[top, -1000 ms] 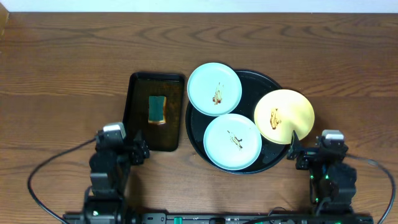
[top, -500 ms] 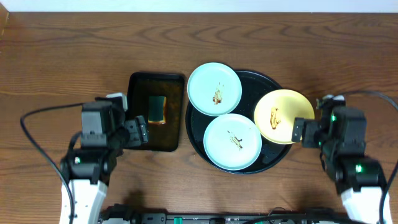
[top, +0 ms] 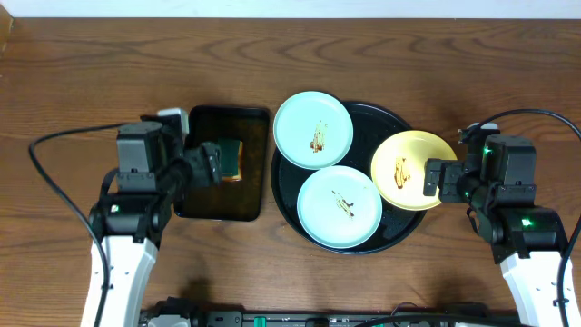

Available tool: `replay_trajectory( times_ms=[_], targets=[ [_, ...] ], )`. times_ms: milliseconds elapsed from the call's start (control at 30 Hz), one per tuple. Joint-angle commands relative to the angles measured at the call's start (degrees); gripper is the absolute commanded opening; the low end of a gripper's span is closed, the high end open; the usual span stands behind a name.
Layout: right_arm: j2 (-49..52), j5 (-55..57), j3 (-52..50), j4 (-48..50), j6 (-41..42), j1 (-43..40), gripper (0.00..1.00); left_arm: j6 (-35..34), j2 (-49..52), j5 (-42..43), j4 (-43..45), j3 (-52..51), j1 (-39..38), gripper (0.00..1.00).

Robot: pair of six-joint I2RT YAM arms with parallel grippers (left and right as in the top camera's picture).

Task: Clean dirty plates on tray and stack at the side
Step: 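Reach the left gripper to the sponge on the black tray and grasp it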

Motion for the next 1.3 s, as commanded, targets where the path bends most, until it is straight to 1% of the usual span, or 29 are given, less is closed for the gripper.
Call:
replay_trajectory(
  times_ms=[0,133,267,367,633,900,1033,1100,1167,1200,1267],
  targets=[
    [-0.11,0.37,1.16,0.15,-0.48,0.92,0.99,-0.02,4.83,-1.53,2.14,2.40,0.11,0.79],
    [-0.11,0.35,1.16,0.15,-0.46,0.92,0.99,2.10,11.52,-2.69,3.91,4.22,-0.11,0.79],
    [-0.09,0.35,1.16,0.22,-0.46,0.92,0.99,7.06,17.49,-2.93,6.75,4.24,-2.89,0.78],
    [-0.09,0.35,1.16,0.33,-0.46,0.92,0.99,7.04,21.77,-6.32,8.02,4.24,-5.09,0.78],
    [-0.04,0.35,1.14,0.20,-0.48,0.92,0.99,7.04,31.06,-6.49,9.51,4.22,-7.28,0.78],
    [-0.04,0.33,1.16,0.15,-0.46,0.92,0.99,7.04,35.65,-6.86,10.47,4.20,-7.28,0.76],
    [-0.04,0.33,1.14,0.17,-0.46,0.92,0.99,7.02,37.40,-6.84,10.51,4.20,-7.30,0.72],
    [-0.04,0.33,1.14,0.15,-0.48,0.92,0.99,7.04,37.75,-6.84,10.54,4.20,-7.28,0.68],
    [-0.04,0.33,1.14,0.13,-0.46,0.92,0.99,7.02,37.75,-6.84,10.78,4.20,-7.28,0.61],
    [-0.04,0.33,1.14,0.13,-0.46,0.92,0.99,6.99,37.75,-6.82,10.95,4.20,-7.30,0.56],
    [-0.04,0.33,1.14,0.13,-0.46,0.92,0.99,6.99,37.75,-6.82,11.10,4.20,-7.28,0.48]
  ],
)
